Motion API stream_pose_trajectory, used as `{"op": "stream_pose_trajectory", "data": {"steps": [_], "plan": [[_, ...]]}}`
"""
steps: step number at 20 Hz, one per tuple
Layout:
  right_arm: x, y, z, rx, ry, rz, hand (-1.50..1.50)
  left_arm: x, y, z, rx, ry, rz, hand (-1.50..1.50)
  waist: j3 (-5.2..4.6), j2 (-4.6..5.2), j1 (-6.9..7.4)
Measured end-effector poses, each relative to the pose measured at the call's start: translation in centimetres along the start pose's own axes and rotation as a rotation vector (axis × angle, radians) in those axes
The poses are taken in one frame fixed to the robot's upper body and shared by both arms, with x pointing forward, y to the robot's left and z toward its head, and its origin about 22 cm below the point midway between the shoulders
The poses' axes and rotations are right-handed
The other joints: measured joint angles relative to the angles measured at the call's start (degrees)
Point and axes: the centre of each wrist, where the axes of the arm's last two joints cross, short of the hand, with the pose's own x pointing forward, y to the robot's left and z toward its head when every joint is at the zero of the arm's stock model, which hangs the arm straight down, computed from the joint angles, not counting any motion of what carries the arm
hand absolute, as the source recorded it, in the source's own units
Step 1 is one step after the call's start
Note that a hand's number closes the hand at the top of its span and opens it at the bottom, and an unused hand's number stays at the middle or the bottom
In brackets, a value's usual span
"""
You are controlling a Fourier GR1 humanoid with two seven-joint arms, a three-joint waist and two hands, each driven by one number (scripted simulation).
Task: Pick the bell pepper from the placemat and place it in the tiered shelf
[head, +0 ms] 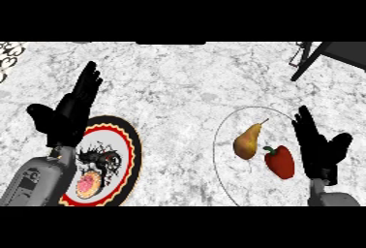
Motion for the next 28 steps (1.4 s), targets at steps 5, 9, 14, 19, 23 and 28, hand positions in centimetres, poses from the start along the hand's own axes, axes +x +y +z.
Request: {"op": "stream_pose_trajectory", "data": {"steps": [5,9,14,19,23,28], "plan": [[4.4,3.4,0.2,0.152,-0.339,0.070,1.50,-2.7,3.0,1.4,0.052,0.115,-0.047,0.00,-0.56,-0.96,0.34],[6.1,1.6,0.0,-0.060,-0.557,0.259,1.50,-5.4,5.3,3.2,0.099,0.243,-0.065,0.00,-1.04,-1.41,-0.69],[2.6,5.4,3.9,-0.154,-0.733,0.341,-1.50,-7.2,8.1,5.4,0.110,0.300,-0.059,0.00,-0.86,-1.27,-0.94],[-0.1,8.1,9.0,-0.182,-0.762,0.443,-1.50,-8.2,10.2,6.9,0.117,0.314,-0.056,0.00,-0.82,-1.16,-1.33],[-0.9,6.5,11.3,-0.286,-0.718,0.615,-1.50,-8.4,10.5,7.4,0.121,0.319,-0.052,0.00,-0.92,-1.15,-1.93],[-0.8,4.5,13.9,-0.319,-0.583,0.840,-1.50,-8.5,10.5,8.2,0.121,0.313,-0.052,0.00,-1.07,-1.01,-1.86]]}}
